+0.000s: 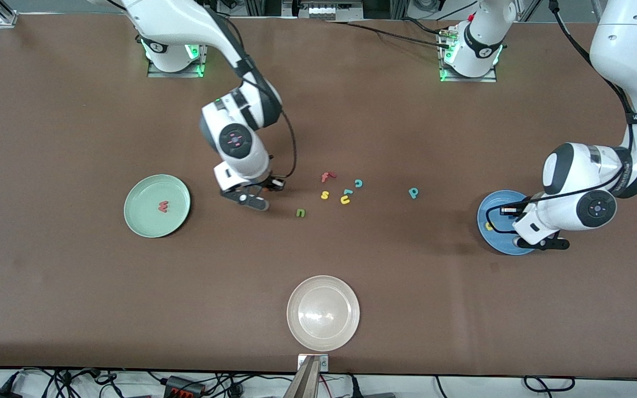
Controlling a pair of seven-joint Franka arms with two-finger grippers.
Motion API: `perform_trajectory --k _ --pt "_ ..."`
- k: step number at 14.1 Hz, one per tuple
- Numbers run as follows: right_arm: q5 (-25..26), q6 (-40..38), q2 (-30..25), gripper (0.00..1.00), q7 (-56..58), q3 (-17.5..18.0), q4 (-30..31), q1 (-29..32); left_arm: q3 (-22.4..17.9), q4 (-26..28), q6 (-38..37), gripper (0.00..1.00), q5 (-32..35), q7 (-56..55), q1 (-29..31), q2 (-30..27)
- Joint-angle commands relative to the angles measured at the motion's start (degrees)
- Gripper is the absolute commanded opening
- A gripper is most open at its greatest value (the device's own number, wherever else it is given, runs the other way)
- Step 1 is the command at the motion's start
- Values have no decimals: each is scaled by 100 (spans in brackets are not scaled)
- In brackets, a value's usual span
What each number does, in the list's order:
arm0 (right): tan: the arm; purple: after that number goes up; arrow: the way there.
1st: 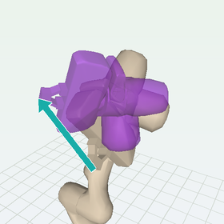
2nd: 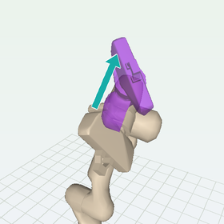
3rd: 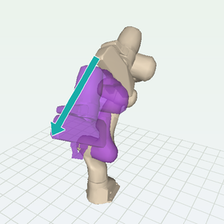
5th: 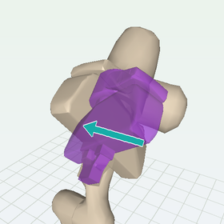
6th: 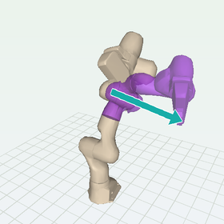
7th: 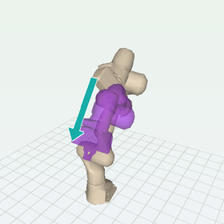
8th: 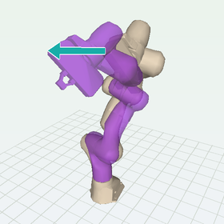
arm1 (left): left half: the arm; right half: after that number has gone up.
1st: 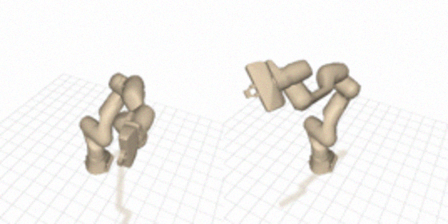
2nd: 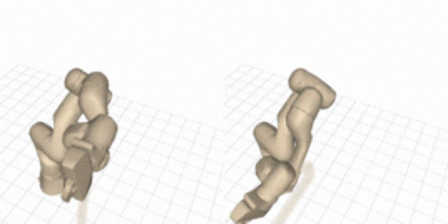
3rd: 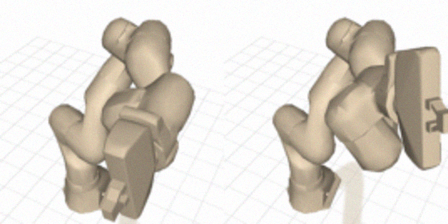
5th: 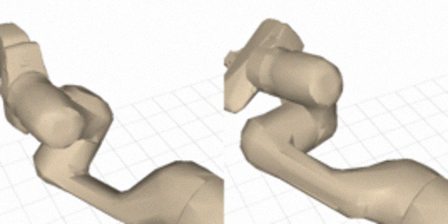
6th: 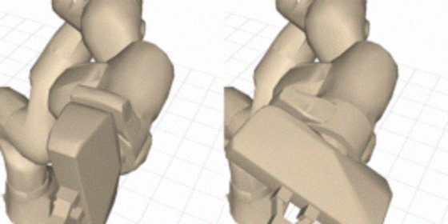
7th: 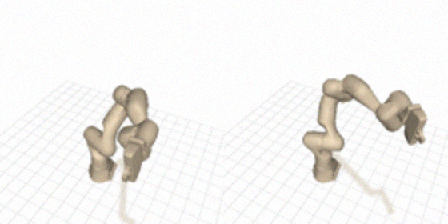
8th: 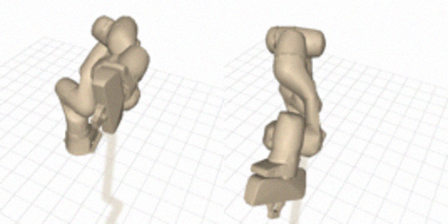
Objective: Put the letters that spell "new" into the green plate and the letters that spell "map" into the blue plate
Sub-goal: 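Drop the orange letter on the green plate while the left gripper drops blue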
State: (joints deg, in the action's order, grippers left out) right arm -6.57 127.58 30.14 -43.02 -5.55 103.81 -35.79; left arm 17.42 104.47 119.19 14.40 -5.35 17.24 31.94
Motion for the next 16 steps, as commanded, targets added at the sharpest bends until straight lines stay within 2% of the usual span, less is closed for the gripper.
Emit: perform_trajectory --k 1,2,5,7,11,12,14,16 --pt "7 -391 -184 5 1536 -488 192 501 95 126 166 69 150 297 192 -13" --pt "7 -409 -184 5 1951 -682 253 581 95 100 157 100 150 298 192 -21" --pt "7 -479 -184 5 2735 -1113 342 634 200 56 -44 100 150 289 166 -109" --pt "7 -471 -114 5 3281 -1351 333 704 611 -75 -456 100 150 289 166 -197" --pt "-2 -436 79 6 3300 -1343 333 757 1351 -68 -722 100 98 324 139 -180" --pt "-11 -410 149 6 3309 -1343 333 757 1596 -7 -739 100 54 -6 122 -180" --pt "-37 -374 255 8 3309 -1343 333 748 1721 38 -731 100 54 -737 113 -153" --pt "-81 -392 334 21 3274 -1326 333 740 1739 47 -704 100 36 -1106 17 -48"
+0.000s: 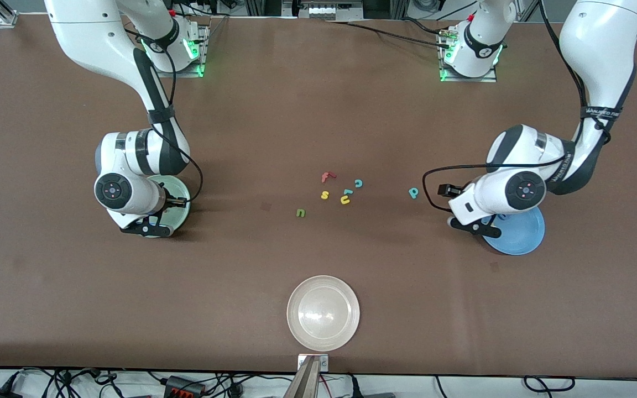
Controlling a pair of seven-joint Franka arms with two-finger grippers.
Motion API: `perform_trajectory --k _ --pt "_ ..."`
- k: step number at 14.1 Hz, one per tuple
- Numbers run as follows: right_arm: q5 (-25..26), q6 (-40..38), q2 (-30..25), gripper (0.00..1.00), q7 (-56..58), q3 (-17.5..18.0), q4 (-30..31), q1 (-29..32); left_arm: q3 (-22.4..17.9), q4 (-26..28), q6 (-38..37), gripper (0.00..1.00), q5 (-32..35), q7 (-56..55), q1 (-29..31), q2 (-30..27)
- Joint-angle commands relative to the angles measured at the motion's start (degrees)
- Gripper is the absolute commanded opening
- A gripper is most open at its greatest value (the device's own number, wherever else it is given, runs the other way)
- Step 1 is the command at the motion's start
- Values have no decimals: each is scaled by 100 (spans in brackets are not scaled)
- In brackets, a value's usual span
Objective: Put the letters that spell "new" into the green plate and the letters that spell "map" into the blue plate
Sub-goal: 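Drop the orange letter on the green plate while the left gripper drops blue, then grasp the cyan letter with the left gripper while the right gripper grasps green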
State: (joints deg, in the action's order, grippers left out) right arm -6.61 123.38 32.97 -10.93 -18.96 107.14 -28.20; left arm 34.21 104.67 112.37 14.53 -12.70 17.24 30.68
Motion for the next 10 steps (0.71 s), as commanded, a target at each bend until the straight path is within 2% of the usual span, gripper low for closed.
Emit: perform_trajectory --k 1,2,5,8,10 --pt "-103 2 51 62 21 6 0 -45 85 36 4 100 33 -799 -27 174" --pt "-112 -33 -9 100 -67 15 -35 -71 138 88 100 100 33 -1178 -115 244" --pt "-112 -244 -203 100 -226 50 -341 -237 147 570 968 100 76 -2260 -413 228" --pt "-260 -192 -142 100 -191 50 -790 -597 147 1002 1795 99 85 -2377 -414 227" --pt "-646 -95 120 100 -252 59 -1114 -913 147 1125 1938 88 94 -2386 -432 236"
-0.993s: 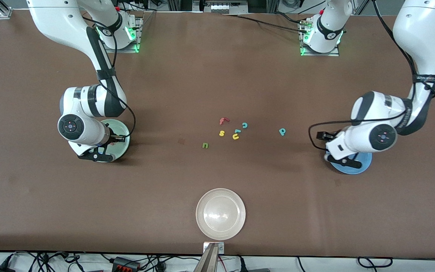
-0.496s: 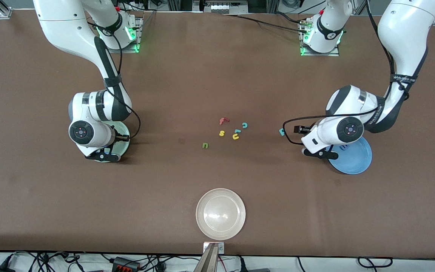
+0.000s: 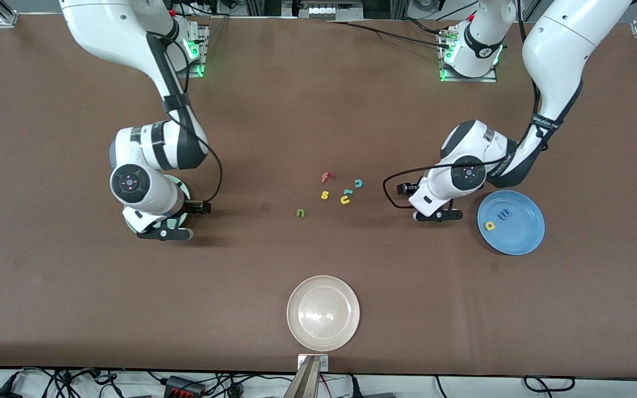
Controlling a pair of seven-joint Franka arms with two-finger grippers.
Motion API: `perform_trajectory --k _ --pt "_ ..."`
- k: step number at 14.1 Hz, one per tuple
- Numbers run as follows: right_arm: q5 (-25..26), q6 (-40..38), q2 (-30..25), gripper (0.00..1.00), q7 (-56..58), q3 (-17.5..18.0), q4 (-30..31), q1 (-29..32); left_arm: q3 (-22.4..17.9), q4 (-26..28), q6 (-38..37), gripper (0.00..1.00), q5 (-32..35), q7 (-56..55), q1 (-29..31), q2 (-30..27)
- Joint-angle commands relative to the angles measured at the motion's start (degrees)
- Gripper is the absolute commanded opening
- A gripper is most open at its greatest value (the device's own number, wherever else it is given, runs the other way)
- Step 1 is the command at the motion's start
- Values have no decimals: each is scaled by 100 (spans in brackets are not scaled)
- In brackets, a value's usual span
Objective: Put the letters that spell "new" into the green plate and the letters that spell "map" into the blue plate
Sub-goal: 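Grasp the cyan letter with the left gripper while the right gripper grasps green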
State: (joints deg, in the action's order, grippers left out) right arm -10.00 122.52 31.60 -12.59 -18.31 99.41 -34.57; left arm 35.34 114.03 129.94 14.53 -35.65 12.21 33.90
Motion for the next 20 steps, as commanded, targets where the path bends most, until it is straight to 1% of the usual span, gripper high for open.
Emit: perform_trajectory --k 1,2,3,4,6,7,8,10,11,12,13,14,15,16,17,19,20 --pt "-388 0 442 100 -85 -14 -552 -513 26 190 189 81 103 -91 71 -59" --pt "-397 0 600 100 -103 -14 -728 -681 8 190 215 72 121 -83 71 -42" --pt "-397 0 750 100 -233 -14 -886 -804 -9 198 294 66 121 -83 71 45" --pt "-397 9 864 99 -461 -14 -1001 -901 -18 198 364 63 121 -83 63 99" --pt "-388 27 1171 94 -1006 -14 -1370 -1174 -36 198 418 61 121 -83 63 169" --pt "-388 88 1312 91 -1243 -14 -1528 -1253 -36 190 427 54 129 -83 54 187" --pt "-388 219 1462 90 -1463 -14 -1643 -1350 -44 190 427 48 129 -83 54 248" --pt "-397 527 1725 88 -2025 -14 -1810 -1561 -53 190 567 45 129 -83 45 371" --pt "-397 545 1814 87 -2254 -6 -1881 -1614 -53 190 567 40 129 -74 54 372" --pt "-397 545 1867 81 -2456 -6 -1933 -1701 -53 190 559 26 129 -83 54 354" --pt "-397 545 1885 77 -2589 -6 -1943 -1798 -53 172 524 16 129 -83 54 345" --pt "-397 545 1885 73 -2747 -6 -1951 -1825 -53 155 506 8 129 -74 80 336" --pt "-415 545 1885 72 -2862 20 -1952 -1843 -62 128 419 7 129 -65 124 310" --pt "-441 554 1885 71 -2941 177 -1960 -1843 -79 50 200 5 129 -39 142 240" --pt "-450 571 1894 69 -2951 222 -1995 -1843 -80 -160 -185 5 129 -13 142 118" --pt "-441 580 1946 68 -2951 223 -2013 -1843 -71 -782 -1299 5 217 40 133 11" --pt "-441 650 1990 64 -2942 223 -2022 -1843 -71 -1056 -1740 5 374 136 133 11"
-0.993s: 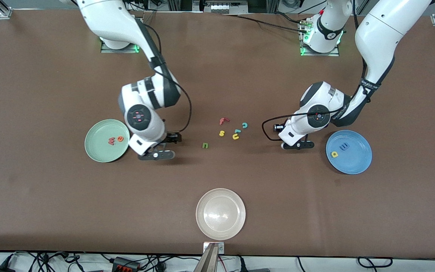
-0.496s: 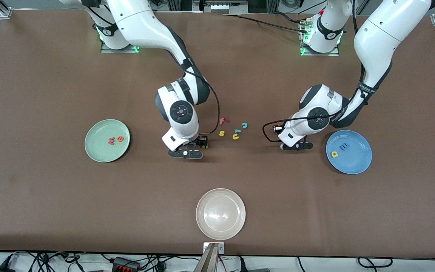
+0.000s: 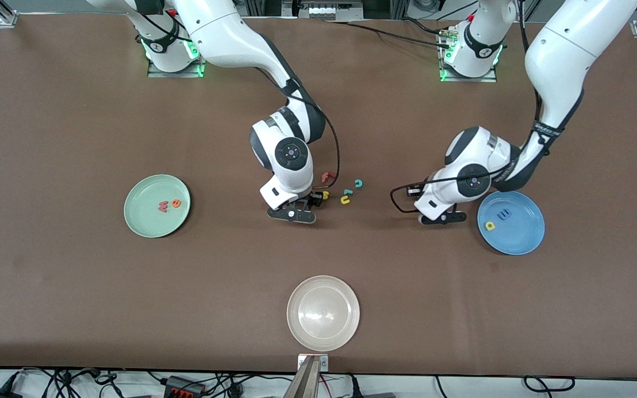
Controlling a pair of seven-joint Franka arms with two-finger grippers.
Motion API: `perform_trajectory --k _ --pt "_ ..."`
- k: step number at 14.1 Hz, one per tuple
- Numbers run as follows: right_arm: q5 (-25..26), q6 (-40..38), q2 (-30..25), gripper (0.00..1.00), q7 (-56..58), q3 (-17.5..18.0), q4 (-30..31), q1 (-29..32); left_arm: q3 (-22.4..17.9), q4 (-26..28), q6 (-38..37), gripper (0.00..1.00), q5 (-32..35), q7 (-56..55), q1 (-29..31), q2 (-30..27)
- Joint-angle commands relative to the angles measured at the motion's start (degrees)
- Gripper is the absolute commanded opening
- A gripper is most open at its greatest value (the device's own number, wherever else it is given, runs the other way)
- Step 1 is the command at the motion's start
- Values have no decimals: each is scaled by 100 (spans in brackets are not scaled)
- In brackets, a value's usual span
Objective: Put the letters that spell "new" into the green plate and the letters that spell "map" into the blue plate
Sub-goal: 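Grasp the cyan letter with the left gripper while the right gripper grasps green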
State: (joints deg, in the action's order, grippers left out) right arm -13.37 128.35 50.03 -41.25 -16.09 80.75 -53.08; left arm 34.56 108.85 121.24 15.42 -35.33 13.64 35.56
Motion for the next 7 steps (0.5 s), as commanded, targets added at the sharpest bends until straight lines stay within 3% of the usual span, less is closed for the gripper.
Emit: perform_trajectory --k 1,3,7 --pt "-104 163 165 62 -68 1 -156 26 7 -801 -1222 5 504 271 7 -154" --pt "-104 252 209 58 -50 1 -156 61 -11 -1119 -1655 6 944 849 234 -154" --pt "-104 498 271 58 -59 1 -165 88 -2 -1138 -1403 6 1735 2327 1087 30"
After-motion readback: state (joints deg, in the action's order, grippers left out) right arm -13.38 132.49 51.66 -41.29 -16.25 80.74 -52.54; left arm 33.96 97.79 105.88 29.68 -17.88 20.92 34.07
